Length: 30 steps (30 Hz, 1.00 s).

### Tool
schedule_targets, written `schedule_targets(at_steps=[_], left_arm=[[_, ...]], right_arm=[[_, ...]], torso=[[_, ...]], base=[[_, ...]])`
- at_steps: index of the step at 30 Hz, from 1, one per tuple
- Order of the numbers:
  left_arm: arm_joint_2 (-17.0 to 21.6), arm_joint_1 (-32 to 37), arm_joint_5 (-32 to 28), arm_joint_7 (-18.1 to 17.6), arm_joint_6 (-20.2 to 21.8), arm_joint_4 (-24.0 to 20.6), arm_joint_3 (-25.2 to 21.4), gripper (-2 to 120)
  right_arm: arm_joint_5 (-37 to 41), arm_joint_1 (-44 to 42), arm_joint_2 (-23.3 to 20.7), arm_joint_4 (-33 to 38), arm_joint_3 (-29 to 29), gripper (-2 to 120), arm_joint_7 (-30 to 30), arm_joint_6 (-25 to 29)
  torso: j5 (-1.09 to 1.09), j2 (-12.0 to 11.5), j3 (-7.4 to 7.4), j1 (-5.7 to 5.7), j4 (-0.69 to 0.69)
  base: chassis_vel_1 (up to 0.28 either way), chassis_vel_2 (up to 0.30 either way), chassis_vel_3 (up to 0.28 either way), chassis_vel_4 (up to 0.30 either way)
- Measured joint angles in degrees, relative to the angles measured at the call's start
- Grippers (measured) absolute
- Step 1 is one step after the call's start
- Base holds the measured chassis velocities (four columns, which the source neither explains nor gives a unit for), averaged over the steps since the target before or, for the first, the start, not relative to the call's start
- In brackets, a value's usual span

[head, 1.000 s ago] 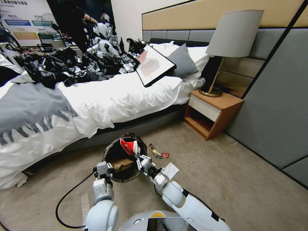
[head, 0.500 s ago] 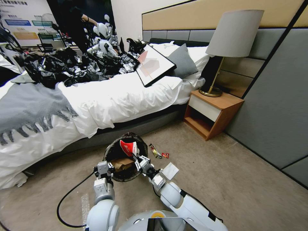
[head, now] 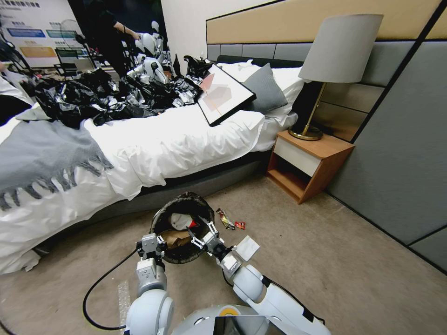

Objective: Pick up the trash bin, then pick up the garbage from the floor and place it into the trash bin.

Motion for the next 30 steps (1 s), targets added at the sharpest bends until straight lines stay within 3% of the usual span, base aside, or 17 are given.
schedule_targets(at_steps=[6, 14, 30], left_arm=[[0.2, 0.2, 0.0, 0.0, 0.1, -0.4, -0.1, 0], [0.3, 0.2, -0.1, 0.0, 0.1, -0.5, -0.3, 0], [0.2, 0.5, -0.1, -0.1, 0.1, -0.7, -1.0, 0]], right_arm=[[-0.3, -0.4, -0.9, 1.5, 0.5, 110, 0.0, -0.1], [-2.5, -1.7, -1.5, 6.1, 2.4, 114, 0.0, 0.0], [-3.5, -5.4, -1.5, 22.6, 10.4, 100, 3.7, -3.7]], torso=[[0.0, 0.0, 0.0, 0.0, 0.0], [0.0, 0.0, 0.0, 0.0, 0.0], [0.0, 0.0, 0.0, 0.0, -0.01]], base=[[0.0, 0.0, 0.0, 0.0], [0.0, 0.0, 0.0, 0.0], [0.0, 0.0, 0.0, 0.0]])
